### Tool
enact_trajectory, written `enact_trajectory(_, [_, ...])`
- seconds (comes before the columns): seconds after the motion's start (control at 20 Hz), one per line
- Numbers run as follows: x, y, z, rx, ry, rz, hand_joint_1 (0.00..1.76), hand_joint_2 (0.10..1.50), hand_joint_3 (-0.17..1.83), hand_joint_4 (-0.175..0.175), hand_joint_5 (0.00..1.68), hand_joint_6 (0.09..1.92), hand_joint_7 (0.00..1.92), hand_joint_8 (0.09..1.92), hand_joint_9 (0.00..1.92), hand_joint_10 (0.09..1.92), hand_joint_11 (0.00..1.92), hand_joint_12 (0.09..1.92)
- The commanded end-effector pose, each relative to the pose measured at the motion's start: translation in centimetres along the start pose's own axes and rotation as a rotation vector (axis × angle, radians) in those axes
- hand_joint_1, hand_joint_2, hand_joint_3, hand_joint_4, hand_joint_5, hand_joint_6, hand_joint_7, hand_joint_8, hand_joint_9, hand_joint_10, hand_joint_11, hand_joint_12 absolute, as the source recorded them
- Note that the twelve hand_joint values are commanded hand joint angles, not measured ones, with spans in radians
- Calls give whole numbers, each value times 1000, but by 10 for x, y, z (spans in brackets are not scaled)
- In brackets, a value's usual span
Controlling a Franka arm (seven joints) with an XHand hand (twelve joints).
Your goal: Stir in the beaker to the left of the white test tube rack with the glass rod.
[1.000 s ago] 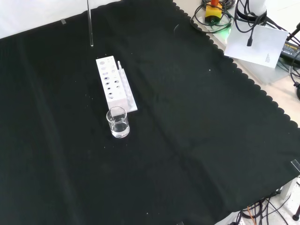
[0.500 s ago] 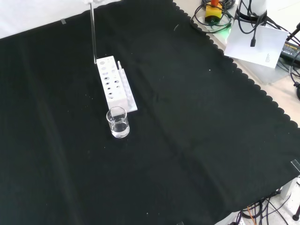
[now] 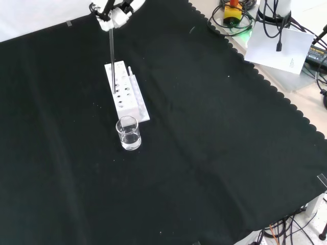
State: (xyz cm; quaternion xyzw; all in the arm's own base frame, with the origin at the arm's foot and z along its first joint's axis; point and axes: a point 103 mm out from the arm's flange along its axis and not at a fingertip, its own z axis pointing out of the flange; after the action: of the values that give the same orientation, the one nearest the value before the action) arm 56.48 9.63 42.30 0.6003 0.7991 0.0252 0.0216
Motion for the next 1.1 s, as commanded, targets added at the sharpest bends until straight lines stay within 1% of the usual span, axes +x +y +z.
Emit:
enact_trajectory(0.05, [9,5,10,14,7,-35,1370,1180,0,-175,747,904,783,1338,943,1394,1567,693])
enact_trajectory(0.35, [14,7,23,27,-3,-50,1370,1180,0,-175,748,903,783,1337,943,1394,1567,694])
enact_trajectory(0.5, [18,7,31,23,7,-74,1370,1180,0,-175,748,903,783,1337,944,1394,1567,695])
enact_trajectory(0.6, [19,7,35,31,7,-73,1370,1179,0,-175,748,903,783,1336,944,1393,1567,696])
enact_trajectory(0.65, [19,7,37,33,12,-82,1370,1179,0,-175,748,903,783,1336,944,1393,1567,696])
enact_trajectory(0.9, [20,8,39,40,3,-74,1370,1179,0,-175,748,903,783,1336,944,1393,1568,698])
enact_trajectory(1.1, [23,10,48,51,5,-73,1370,1179,0,-175,748,902,783,1336,944,1393,1569,700])
